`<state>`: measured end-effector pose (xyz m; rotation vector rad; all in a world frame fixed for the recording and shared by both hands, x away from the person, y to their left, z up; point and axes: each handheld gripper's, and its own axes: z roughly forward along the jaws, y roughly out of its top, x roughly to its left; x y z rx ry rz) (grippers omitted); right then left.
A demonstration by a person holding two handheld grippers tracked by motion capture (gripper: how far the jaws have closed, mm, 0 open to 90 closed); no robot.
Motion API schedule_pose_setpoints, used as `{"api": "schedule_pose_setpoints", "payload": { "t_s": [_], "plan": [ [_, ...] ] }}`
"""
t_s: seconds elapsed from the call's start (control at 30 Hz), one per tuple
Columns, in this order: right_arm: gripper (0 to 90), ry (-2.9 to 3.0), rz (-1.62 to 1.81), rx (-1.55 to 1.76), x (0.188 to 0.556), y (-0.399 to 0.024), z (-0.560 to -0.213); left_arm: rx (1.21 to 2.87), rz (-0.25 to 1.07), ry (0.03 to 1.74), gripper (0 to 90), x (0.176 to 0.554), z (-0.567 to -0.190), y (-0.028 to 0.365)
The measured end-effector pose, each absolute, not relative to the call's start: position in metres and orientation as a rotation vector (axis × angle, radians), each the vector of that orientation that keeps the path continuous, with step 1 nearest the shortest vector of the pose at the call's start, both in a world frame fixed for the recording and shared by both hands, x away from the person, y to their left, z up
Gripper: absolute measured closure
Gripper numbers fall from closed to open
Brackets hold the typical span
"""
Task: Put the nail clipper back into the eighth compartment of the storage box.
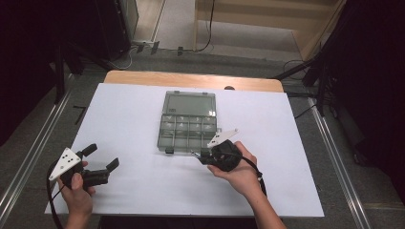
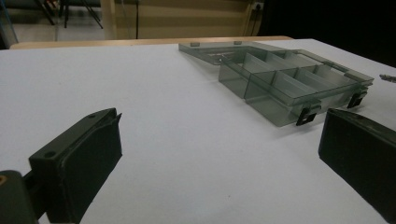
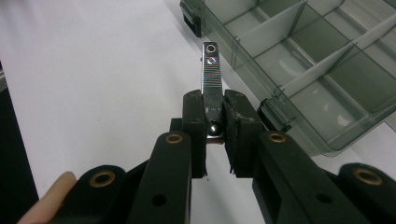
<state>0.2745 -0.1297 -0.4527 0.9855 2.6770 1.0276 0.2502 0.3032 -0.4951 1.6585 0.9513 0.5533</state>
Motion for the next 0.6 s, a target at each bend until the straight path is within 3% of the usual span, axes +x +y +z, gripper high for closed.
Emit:
{"api": "schedule_pose_setpoints", "payload": {
  "t_s": [0.6],
  "plan": [
    [81.5, 2.629, 1.053, 1.025, 0.2792, -0.1399, -0.4445, 1.657, 0.553, 0.952, 0.0, 0.2502, -0.4951, 0.3032]
  ]
}}
